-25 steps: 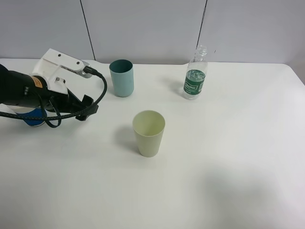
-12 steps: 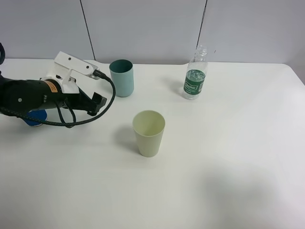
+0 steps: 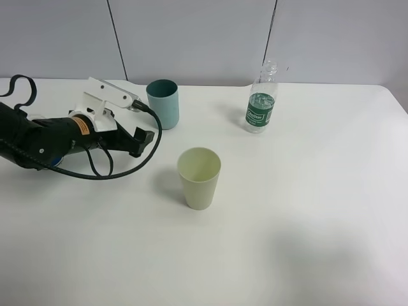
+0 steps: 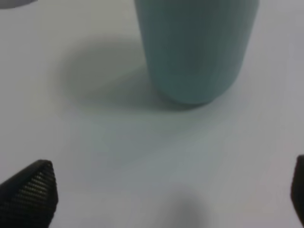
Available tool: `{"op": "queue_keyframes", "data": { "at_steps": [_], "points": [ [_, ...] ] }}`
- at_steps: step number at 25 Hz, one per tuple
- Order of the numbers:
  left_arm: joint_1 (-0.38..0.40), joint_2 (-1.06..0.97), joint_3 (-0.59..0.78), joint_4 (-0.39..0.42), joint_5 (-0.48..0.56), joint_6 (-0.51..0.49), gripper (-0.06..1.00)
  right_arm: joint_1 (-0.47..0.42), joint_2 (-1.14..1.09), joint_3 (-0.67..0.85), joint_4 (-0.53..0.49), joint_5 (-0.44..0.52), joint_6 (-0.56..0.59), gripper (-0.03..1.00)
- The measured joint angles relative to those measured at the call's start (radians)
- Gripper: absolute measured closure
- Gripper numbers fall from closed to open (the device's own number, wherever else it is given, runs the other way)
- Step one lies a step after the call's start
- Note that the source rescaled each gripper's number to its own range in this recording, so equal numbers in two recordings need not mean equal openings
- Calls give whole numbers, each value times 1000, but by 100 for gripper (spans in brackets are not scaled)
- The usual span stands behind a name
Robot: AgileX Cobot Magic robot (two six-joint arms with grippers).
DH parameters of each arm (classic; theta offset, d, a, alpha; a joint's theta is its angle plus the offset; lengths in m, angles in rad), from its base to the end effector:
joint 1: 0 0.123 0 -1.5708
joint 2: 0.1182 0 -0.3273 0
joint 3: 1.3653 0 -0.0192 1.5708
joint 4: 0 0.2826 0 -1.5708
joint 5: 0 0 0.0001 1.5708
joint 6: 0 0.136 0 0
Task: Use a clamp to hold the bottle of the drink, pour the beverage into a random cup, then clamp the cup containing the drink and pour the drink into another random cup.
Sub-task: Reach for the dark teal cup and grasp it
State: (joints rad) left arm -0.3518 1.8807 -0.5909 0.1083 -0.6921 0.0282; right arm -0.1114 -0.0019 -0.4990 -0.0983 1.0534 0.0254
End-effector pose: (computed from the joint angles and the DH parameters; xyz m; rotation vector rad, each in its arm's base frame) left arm 0.3476 -0.1376 0.0973 0.5210 2.0241 -0.2178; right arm 0.0191 -0.0138 0.2731 0.1433 2.0313 -0.1715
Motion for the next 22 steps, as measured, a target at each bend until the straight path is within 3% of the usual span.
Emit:
{"op": "queue_keyframes", "data": {
  "at_steps": [9,22],
  "points": [
    [0,62,-1,25,-123,-17,-6,0,0,0,0,0,0,-3],
    [0,135,-69,55,-160,-28,-6,0,0,0,0,0,0,-3]
  ]
}}
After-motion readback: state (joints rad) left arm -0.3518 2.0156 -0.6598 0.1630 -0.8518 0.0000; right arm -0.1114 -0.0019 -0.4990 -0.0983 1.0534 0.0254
